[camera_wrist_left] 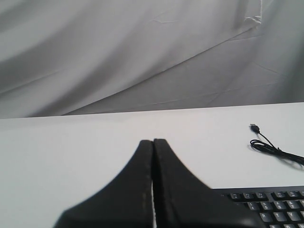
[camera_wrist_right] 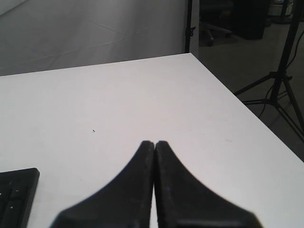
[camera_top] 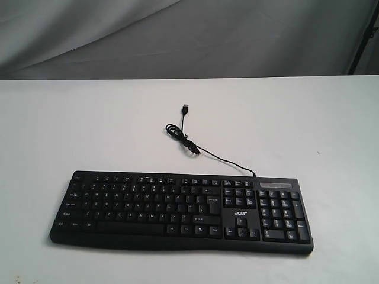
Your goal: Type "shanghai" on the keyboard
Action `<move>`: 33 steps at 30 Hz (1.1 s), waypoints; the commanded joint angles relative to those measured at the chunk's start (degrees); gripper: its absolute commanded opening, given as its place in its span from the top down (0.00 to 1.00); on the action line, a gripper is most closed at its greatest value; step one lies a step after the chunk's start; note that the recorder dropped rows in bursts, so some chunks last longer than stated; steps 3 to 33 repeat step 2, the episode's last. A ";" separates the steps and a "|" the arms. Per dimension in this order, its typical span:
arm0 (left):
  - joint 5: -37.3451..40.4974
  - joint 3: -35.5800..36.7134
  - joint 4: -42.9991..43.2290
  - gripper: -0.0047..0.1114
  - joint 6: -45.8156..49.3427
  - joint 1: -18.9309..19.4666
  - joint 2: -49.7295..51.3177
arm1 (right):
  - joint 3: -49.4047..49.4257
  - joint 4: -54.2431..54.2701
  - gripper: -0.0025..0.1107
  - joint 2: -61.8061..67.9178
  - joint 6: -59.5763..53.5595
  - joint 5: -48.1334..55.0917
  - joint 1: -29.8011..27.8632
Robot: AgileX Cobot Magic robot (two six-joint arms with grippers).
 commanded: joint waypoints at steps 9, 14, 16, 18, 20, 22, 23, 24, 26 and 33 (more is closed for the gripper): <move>-0.34 0.10 0.00 0.96 -0.15 -0.37 -0.14 | 0.21 -0.68 0.98 -0.13 0.11 0.10 -0.40; -0.34 0.10 0.00 0.96 -0.15 -0.37 -0.14 | 0.21 -0.68 0.98 -0.13 0.11 0.10 -0.40; -0.34 0.10 0.00 0.96 -0.15 -0.37 -0.14 | 0.21 -0.68 0.98 -0.13 0.11 0.10 -0.40; -0.34 0.10 0.00 0.96 -0.15 -0.37 -0.14 | 0.21 -0.68 0.98 -0.13 0.11 0.10 -0.40; -0.34 0.10 0.00 0.96 -0.15 -0.37 -0.14 | 0.21 -0.68 0.98 -0.13 0.11 0.10 -0.40; -0.34 0.10 0.00 0.96 -0.15 -0.37 -0.14 | 0.21 -0.68 0.98 -0.13 0.11 0.10 -0.40; -0.34 0.10 0.00 0.96 -0.15 -0.37 -0.14 | 0.21 -0.68 0.98 -0.13 0.11 0.10 -0.40; -0.34 0.10 0.00 0.96 -0.15 -0.37 -0.14 | 0.21 -0.68 0.98 -0.13 0.11 0.10 -0.40; -0.34 0.10 0.00 0.96 -0.15 -0.37 -0.14 | 0.21 -0.68 0.98 -0.13 0.11 0.10 -0.40; -0.34 0.10 0.00 0.96 -0.15 -0.37 -0.14 | 0.21 -0.68 0.98 -0.13 0.11 0.10 -0.40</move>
